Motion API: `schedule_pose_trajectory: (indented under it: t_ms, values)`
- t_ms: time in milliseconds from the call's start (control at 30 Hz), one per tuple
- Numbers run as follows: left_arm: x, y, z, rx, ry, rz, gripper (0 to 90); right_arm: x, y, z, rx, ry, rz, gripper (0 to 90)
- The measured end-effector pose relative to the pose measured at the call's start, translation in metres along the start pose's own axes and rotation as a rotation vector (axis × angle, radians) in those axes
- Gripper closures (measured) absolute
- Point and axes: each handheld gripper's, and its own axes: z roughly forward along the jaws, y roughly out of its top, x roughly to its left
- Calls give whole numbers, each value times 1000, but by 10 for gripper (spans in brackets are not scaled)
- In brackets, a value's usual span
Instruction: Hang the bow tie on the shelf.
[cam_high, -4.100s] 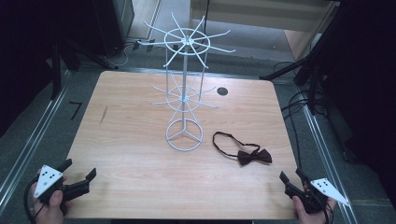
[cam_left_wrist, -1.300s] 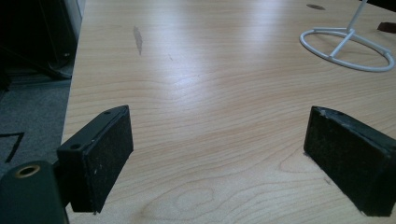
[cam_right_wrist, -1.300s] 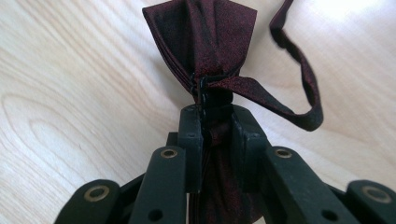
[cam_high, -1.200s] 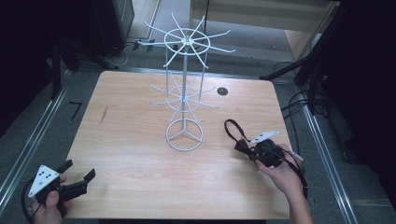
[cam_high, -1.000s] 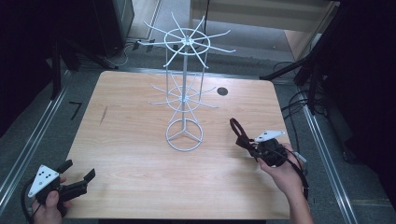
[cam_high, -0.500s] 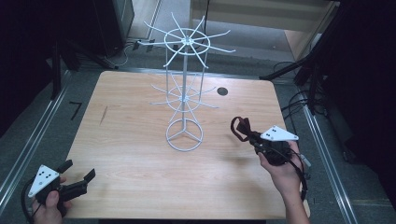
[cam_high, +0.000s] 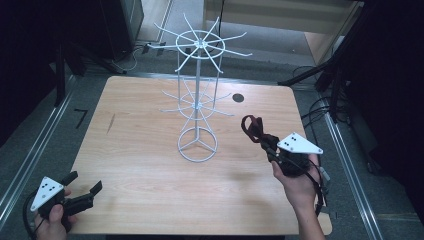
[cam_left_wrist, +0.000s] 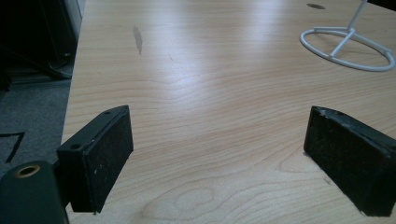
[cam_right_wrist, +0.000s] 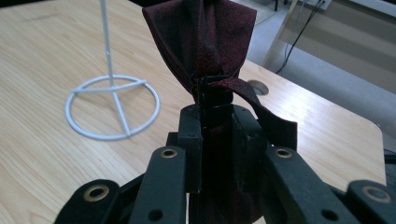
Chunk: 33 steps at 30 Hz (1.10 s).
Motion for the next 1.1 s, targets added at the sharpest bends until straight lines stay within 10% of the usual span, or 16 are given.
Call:
schedule_pose_trajectory:
  t_ms: [1100]
  values:
    - [0, 0, 0, -1, 7, 4, 88, 40, 34, 10, -108, -12, 37, 771]
